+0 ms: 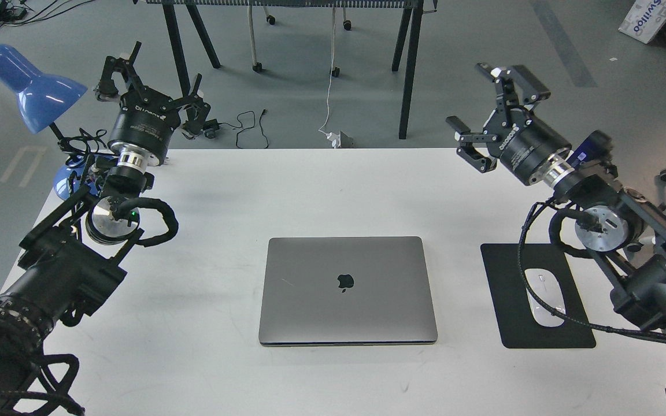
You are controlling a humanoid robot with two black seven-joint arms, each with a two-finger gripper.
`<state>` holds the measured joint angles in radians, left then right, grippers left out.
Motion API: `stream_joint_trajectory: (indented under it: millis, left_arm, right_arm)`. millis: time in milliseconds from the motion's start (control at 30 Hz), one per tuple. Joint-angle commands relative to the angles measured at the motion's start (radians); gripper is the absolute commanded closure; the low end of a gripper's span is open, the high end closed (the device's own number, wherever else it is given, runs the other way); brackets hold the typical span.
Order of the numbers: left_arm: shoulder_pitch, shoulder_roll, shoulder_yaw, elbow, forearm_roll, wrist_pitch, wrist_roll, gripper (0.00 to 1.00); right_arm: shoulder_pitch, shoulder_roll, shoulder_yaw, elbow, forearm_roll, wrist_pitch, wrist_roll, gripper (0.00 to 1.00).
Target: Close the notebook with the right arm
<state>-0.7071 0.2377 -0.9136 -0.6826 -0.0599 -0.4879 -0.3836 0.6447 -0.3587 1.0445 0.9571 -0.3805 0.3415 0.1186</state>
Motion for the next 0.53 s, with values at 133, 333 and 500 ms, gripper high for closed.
stream_joint_trajectory:
  millis: [133, 333, 500]
  left_arm:
    - [0.0, 0.002, -0.001, 0.0, -0.001, 0.0, 0.0, 0.0]
    - [0.0, 0.002, -0.001, 0.0, -0.001, -0.001, 0.002, 0.0]
    - [0.0, 0.002, -0.001, 0.0, -0.001, 0.0, 0.0, 0.0]
  right_arm:
    - [0.059, 0.01, 0.014, -0.205, 0.213, 0.089, 0.009, 0.0]
    - [0.061, 0.009, 0.031, -0.222, 0.227, 0.109, 0.018, 0.0]
    - [0.063, 0.009, 0.032, -0.225, 0.227, 0.096, 0.019, 0.0]
